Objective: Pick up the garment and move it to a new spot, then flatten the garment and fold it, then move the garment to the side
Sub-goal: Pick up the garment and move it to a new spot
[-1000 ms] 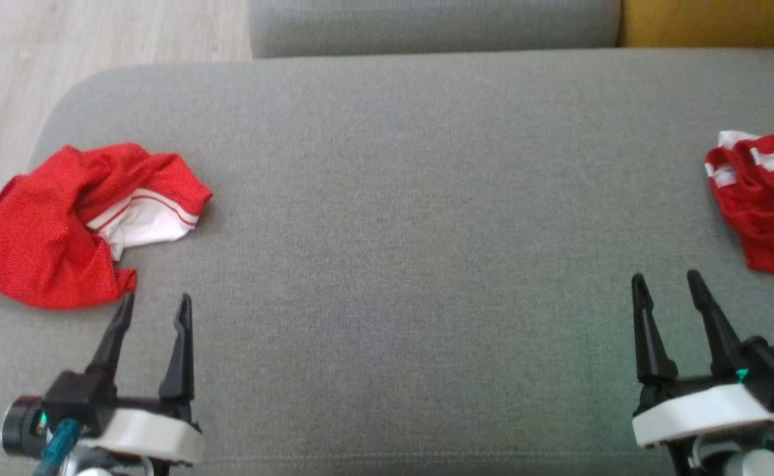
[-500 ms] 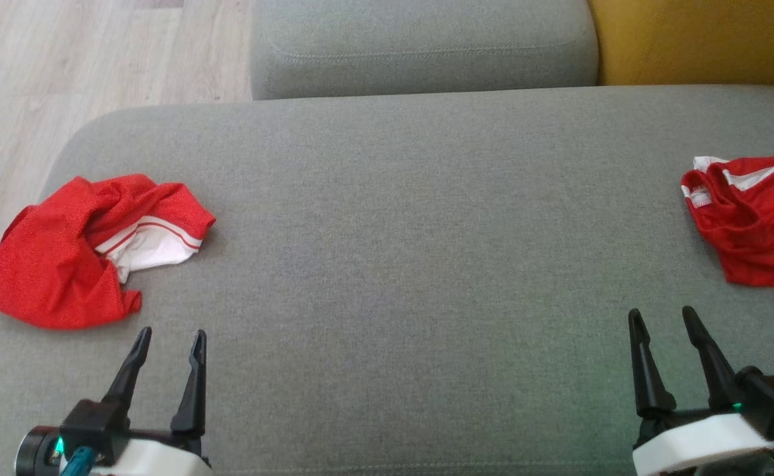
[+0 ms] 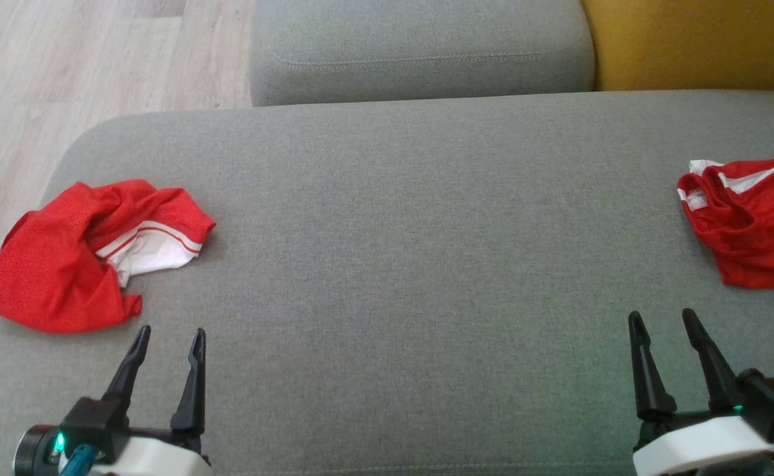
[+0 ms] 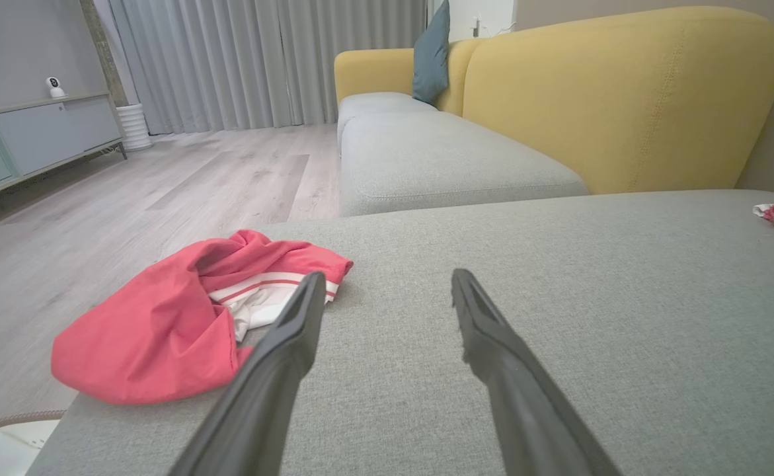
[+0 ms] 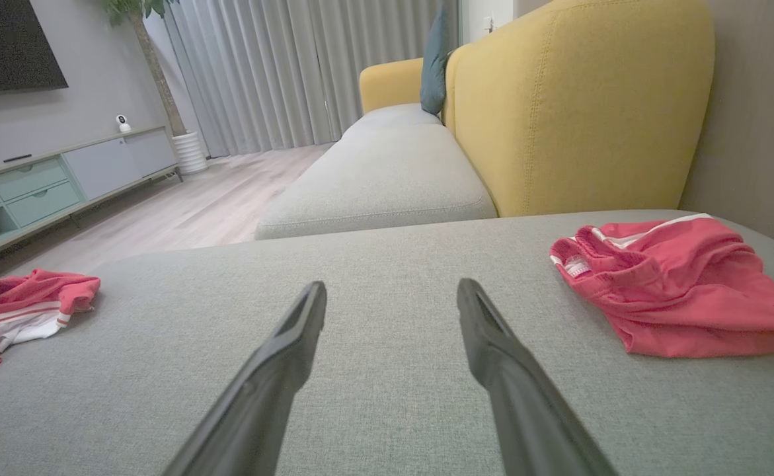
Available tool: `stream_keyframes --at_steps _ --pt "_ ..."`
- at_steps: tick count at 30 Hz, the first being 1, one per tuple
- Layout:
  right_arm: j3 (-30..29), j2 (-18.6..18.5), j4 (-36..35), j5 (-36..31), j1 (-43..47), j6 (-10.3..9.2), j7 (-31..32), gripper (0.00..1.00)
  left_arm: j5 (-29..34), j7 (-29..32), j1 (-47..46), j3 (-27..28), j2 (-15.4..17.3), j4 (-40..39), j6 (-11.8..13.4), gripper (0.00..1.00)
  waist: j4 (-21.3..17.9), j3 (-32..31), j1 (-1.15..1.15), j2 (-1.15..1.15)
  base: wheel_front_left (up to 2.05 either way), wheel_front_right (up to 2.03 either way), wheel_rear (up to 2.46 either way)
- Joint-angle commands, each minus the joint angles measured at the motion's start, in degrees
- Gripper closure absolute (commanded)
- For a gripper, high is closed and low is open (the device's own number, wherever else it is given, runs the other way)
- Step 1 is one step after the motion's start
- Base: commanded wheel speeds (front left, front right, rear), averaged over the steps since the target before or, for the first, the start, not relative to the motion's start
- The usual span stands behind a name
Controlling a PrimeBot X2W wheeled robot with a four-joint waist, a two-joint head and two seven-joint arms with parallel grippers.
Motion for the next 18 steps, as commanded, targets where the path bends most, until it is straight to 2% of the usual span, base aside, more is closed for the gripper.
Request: stream_keyframes --at_steps 1,12,18 --pt "1.2 -0.4 -2.1 0.4 -1.7 0.21 0.1 0.00 0.2 0.1 -2.0 1.6 0.9 -2.1 0.4 0.00 0.0 0.0 0.00 0.00 0.00 0.00 0.00" --pt "1.1 -0.3 -1.6 1.1 -1.9 0.21 -0.2 0.00 -0.2 0.2 -2.5 1.1 1.0 -1.5 1.0 0.00 -0.2 -0.2 0.00 0.00 0.00 0.00 0.00" --pt "0.6 -0.3 -1.5 1.3 -1.6 0.21 -0.3 0.00 -0.9 0.1 -3.6 1.2 1.2 -1.0 1.1 0.00 1.4 0.0 0.00 0.00 0.00 0.00 0.00"
